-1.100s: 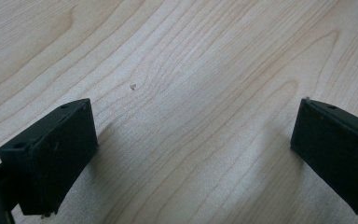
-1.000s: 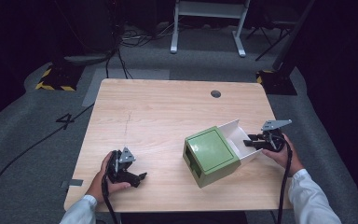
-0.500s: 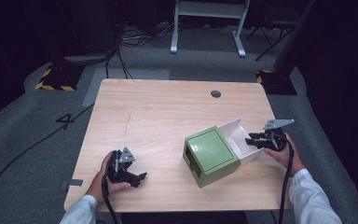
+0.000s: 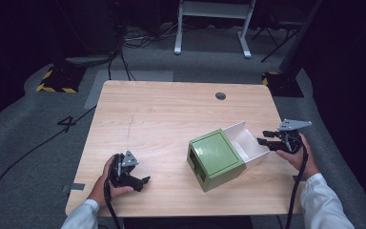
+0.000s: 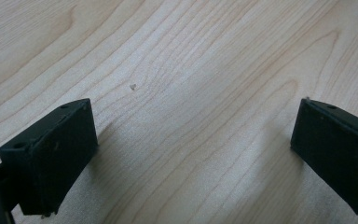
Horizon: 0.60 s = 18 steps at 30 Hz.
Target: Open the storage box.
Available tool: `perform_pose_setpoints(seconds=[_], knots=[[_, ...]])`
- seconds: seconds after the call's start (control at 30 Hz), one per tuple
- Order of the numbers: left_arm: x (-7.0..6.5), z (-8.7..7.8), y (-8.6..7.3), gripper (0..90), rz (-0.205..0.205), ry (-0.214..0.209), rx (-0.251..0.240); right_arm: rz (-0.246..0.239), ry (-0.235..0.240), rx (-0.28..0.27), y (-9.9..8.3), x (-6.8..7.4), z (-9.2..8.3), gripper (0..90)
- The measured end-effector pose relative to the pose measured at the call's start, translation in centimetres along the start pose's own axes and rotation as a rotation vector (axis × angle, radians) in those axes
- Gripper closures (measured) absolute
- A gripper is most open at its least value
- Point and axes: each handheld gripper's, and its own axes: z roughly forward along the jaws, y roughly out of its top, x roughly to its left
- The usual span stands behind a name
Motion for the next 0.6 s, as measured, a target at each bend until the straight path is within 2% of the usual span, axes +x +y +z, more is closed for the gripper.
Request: perform_pose_setpoints(seconds=[0.2,0.3,0.6], knots=[[0.0,0.0,0.0,0.5,0.000,0.000,0.000,0.010,-0.036,-0.004,0.0,-0.2,-1.4,48.4],[0.0,0.0,0.0,0.5,0.000,0.000,0.000,0.002,-0.065,0.015,-0.2,-0.2,-1.9,45.8],[0.0,0.0,0.0,0.5,-0.002,0.002,0.000,-0.007,-0.107,0.037,-1.1,0.1,-3.3,37.9]])
